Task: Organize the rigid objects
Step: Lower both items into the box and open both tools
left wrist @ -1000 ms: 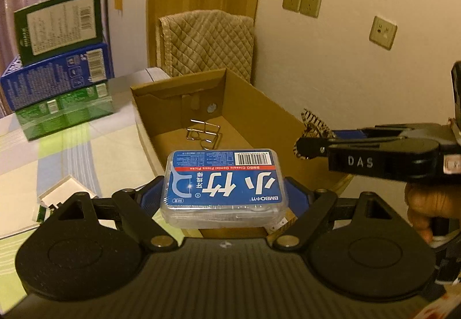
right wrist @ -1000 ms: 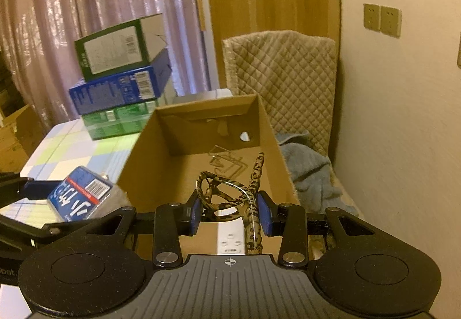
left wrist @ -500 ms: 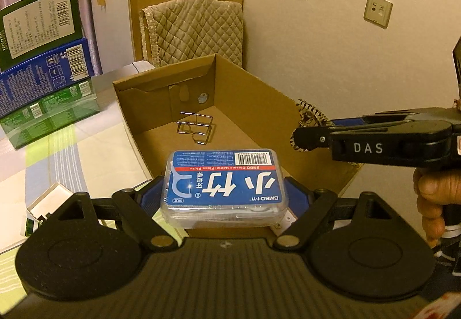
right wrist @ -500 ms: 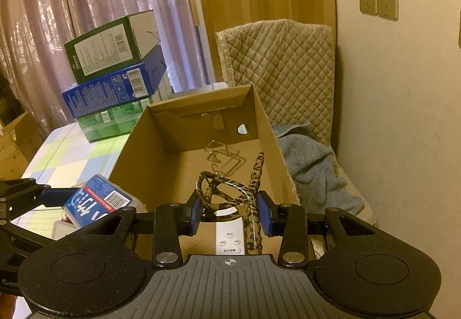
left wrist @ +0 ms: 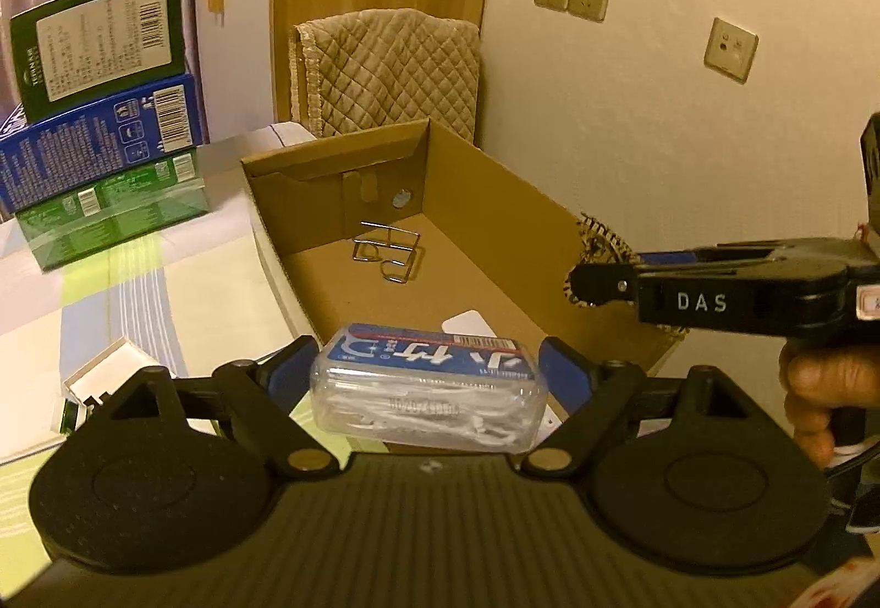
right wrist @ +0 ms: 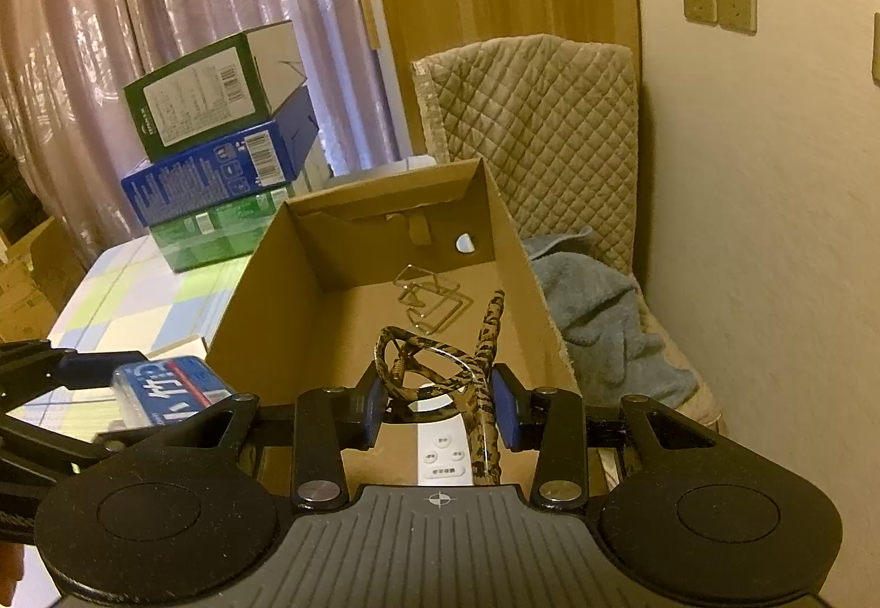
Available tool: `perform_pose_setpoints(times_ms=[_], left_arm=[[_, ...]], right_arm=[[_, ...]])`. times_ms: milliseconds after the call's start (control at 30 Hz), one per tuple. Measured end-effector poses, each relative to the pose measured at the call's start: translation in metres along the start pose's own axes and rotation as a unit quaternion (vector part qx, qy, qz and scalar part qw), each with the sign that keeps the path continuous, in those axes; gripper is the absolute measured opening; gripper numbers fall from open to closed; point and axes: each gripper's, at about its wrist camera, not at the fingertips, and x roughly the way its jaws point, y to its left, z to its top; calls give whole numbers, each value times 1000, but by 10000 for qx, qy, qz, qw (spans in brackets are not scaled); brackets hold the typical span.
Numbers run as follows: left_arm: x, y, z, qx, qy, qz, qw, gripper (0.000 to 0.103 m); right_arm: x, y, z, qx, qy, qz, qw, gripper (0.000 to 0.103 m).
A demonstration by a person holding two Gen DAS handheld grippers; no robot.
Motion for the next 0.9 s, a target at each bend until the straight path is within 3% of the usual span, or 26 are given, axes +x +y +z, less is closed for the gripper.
perform_pose_setpoints(times_ms=[233, 900], left_arm=[[0, -4, 3, 97, -96, -72, 9999, 83], [-59, 48, -28, -776, -340, 588, 9947, 83]], right_arm=[[-2, 1, 0, 88, -46, -9, 9999, 37], [20, 21, -6, -63, 184, 219, 9996, 37]])
